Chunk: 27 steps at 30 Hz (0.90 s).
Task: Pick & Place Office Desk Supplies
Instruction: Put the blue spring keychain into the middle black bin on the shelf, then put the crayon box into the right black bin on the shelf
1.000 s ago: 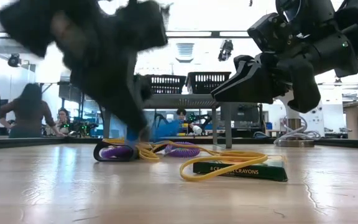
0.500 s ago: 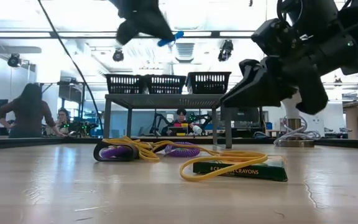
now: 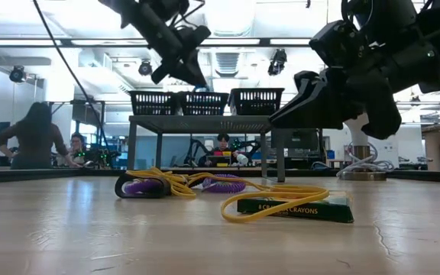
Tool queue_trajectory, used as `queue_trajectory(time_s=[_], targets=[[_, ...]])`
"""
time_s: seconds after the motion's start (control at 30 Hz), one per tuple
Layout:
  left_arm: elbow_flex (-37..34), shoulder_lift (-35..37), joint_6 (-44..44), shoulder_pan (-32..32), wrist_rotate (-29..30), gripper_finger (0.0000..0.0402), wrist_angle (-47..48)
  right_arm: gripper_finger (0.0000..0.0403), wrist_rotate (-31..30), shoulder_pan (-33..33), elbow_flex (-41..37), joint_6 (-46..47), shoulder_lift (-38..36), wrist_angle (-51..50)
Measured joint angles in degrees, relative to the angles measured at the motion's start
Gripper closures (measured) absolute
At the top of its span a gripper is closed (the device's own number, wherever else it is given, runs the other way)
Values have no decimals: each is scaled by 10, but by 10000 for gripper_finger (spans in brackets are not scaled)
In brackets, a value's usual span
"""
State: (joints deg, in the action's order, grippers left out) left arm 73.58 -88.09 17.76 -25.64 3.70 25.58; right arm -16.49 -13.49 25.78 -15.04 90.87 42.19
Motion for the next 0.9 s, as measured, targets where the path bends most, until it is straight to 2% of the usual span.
queue_trajectory(time_s=[0.23, 0.4, 0.53, 0.6, 0.77, 0.9], targets=[[4, -1, -11, -10, -14, 245, 5, 339, 0, 0, -1, 2, 0, 0], [39, 18, -25, 12, -14, 224, 23, 339, 0, 0, -1, 4, 0, 0], [52, 20, -84, 90, -10, 234, 55, 339, 0, 0, -5, 20, 0, 0], [44, 20, -104, 143, 14, 241, 56, 339, 0, 0, -9, 43, 0, 0], [-21, 20, -111, 291, 134, 253, 31, 339, 1, -5, -19, 101, 0, 0], [-106, 20, -67, 396, 218, 254, -57, 339, 4, -21, -21, 143, 4, 2]])
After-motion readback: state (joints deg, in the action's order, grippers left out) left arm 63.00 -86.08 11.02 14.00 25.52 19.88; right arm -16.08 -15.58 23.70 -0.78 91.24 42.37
